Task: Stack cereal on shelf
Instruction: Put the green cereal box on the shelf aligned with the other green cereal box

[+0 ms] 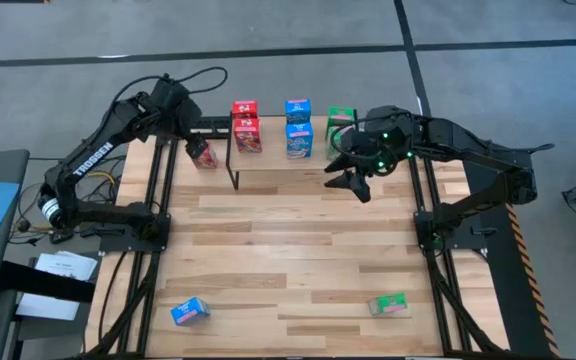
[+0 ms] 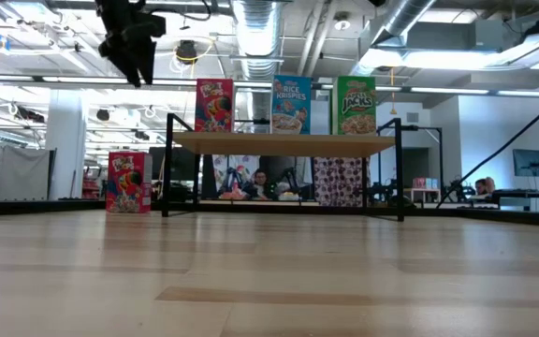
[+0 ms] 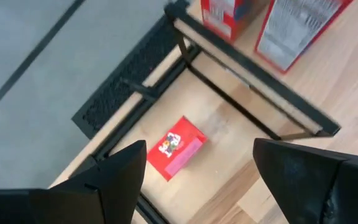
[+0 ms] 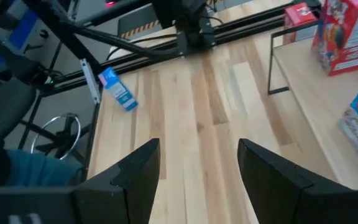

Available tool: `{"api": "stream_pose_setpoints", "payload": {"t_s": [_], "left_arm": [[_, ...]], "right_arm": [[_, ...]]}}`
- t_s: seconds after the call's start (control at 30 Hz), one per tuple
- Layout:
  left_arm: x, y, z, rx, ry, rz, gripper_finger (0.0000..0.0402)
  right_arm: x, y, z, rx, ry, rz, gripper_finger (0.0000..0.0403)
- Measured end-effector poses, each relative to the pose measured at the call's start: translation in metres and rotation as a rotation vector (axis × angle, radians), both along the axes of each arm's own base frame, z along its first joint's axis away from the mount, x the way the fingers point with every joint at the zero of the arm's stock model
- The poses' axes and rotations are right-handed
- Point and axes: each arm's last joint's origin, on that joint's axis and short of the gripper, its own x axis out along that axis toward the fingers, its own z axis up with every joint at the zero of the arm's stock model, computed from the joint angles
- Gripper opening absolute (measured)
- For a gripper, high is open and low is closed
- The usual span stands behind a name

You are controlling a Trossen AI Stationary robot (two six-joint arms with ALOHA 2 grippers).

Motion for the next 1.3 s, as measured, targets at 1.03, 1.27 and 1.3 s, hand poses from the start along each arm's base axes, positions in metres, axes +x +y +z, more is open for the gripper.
{"api": "stream_pose_setpoints", "payload": {"t_s": [1.03, 1.27, 1.3], "left_arm": [[0.025, -0.043, 0.038, 0.008, -0.158, -0.214, 0.0286], [0.039, -0.066, 0.038, -0.086, -0.226, -0.328, 0.0286], [0.04, -0.069, 0.038, -0.09, -0.228, -0.34, 0.0286]], "right_arm": [[-0.048, 0.118, -0.033, 0.205, 0.621, 0.274, 0.024], [-0.053, 0.136, -0.036, 0.275, 0.706, 0.187, 0.024], [-0.054, 0.138, -0.036, 0.277, 0.709, 0.173, 0.024]]}}
